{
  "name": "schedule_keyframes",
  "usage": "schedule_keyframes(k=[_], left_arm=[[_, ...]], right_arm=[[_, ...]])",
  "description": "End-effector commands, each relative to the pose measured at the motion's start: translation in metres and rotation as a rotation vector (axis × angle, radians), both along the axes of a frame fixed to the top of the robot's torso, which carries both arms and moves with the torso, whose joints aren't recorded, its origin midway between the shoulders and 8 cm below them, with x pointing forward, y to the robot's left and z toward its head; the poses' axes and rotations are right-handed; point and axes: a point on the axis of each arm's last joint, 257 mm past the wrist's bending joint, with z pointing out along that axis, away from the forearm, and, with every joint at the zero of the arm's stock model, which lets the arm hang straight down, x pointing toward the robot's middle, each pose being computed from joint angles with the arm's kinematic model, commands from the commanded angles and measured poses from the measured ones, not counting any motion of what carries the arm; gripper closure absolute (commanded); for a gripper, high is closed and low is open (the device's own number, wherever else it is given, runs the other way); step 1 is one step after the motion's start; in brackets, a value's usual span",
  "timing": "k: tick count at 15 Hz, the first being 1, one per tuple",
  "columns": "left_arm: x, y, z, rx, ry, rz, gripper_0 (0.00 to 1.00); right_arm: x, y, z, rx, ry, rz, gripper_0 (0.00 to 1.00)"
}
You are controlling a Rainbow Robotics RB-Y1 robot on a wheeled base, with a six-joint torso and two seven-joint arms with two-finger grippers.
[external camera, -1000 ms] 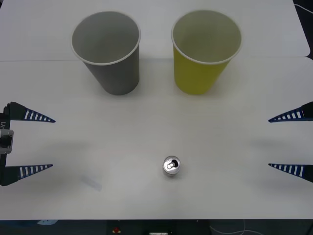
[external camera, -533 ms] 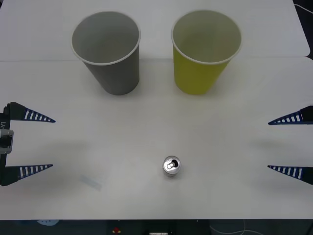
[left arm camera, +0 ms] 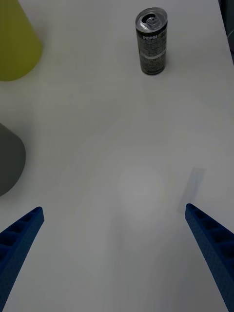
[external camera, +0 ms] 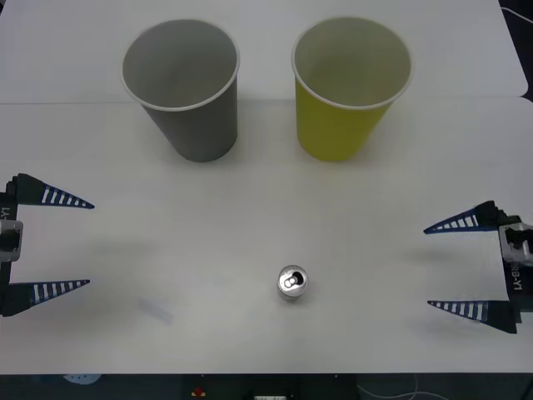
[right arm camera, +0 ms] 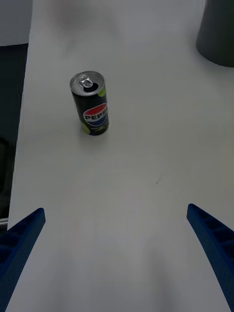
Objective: Put the can into the green bin and the plastic bottle into the gray bin
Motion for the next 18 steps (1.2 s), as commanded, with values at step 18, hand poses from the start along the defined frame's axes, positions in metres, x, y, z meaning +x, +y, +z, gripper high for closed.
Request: schedule_keyframes(k=[18], left_arm=[[0.000,0.000,0.000,0.000,0.000,0.000,0.00]], right_arm=[[0.021,0.139,-0.086,0.320,0.037,0.089,0.00]])
